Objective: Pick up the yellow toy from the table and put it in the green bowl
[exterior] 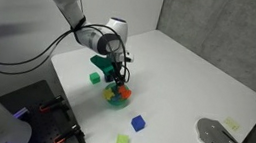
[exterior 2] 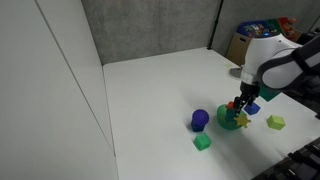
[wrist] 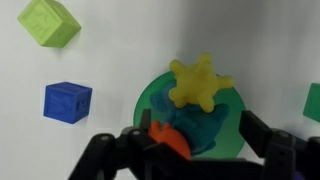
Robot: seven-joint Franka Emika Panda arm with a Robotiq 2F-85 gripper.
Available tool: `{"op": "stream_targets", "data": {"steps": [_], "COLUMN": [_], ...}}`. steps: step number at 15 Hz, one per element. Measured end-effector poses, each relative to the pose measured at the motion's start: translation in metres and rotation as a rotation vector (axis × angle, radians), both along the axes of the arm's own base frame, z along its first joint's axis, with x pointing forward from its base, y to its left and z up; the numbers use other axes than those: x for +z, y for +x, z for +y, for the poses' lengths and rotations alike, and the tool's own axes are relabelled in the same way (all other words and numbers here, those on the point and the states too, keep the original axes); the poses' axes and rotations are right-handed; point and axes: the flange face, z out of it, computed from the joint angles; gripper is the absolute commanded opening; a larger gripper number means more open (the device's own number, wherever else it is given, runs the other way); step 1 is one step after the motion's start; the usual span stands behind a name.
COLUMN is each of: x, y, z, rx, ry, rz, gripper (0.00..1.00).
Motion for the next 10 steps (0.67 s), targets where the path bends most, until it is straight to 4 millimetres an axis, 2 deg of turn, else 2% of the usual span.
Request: {"op": "stream_targets", "data": {"steps": [5, 7, 10], "x": [0.033, 0.055, 0.101], "y": [0.012, 0.013, 0.013], "z": [-0.007, -0.011, -0.019], "rx": [-0.079, -0.099, -0.124], "ry": [0.034, 0.044, 0.053], "rz": [0.009, -0.002, -0.037], "gripper": [1.00, 1.00, 1.00]}}
